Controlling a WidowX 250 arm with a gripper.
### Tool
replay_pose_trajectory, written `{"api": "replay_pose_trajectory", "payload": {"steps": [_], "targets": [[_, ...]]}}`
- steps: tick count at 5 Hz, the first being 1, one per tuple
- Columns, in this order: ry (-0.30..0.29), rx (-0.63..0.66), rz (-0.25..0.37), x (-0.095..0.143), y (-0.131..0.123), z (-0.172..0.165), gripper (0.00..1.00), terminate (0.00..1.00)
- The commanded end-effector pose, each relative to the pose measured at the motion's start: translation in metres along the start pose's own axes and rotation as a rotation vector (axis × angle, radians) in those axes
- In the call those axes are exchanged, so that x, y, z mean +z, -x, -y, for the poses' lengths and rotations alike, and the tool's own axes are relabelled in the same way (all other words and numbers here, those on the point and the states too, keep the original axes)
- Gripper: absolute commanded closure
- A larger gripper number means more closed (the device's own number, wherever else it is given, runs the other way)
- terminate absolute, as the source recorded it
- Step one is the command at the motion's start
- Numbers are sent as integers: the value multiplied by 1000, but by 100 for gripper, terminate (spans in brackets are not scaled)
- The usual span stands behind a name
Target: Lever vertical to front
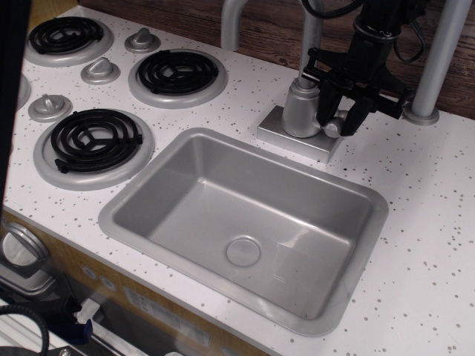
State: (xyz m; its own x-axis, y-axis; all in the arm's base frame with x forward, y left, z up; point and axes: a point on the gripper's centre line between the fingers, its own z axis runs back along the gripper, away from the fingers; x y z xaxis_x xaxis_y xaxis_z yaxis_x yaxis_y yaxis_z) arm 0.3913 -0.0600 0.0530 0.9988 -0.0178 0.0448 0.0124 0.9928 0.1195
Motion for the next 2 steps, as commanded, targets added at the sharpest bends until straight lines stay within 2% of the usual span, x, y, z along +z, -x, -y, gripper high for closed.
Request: {"api": "replay_pose_trajectory", "payload": {"steps": [1,2], "targets": [[25,-14,58,-2,-11,1,100,0],[32,-19,57,-7,-13,1,100,0]]}}
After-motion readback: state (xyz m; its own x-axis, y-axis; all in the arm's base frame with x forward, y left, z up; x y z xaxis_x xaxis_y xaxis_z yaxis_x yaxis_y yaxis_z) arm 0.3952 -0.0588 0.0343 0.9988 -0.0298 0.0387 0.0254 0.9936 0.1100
